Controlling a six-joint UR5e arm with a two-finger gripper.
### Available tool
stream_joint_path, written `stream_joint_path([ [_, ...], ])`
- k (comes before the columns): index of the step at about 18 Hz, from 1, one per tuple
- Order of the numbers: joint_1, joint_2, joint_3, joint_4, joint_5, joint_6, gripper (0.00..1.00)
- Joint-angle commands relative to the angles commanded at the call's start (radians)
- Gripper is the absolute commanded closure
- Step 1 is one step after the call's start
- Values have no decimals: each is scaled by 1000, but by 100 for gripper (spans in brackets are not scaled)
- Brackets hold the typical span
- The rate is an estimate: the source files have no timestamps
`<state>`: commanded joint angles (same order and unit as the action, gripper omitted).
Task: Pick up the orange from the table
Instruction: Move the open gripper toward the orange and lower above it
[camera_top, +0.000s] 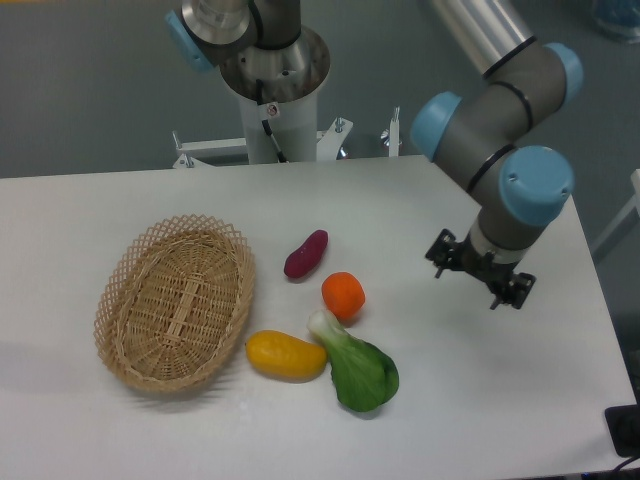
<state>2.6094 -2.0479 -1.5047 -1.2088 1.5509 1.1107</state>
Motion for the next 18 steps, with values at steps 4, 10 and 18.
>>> stream_joint_path([
  [4,-25,66,-103,0,0,-6,0],
  [10,-66,86,-161,0,-3,-60,0],
  [18,-101,80,-200,0,-3,-92,0],
])
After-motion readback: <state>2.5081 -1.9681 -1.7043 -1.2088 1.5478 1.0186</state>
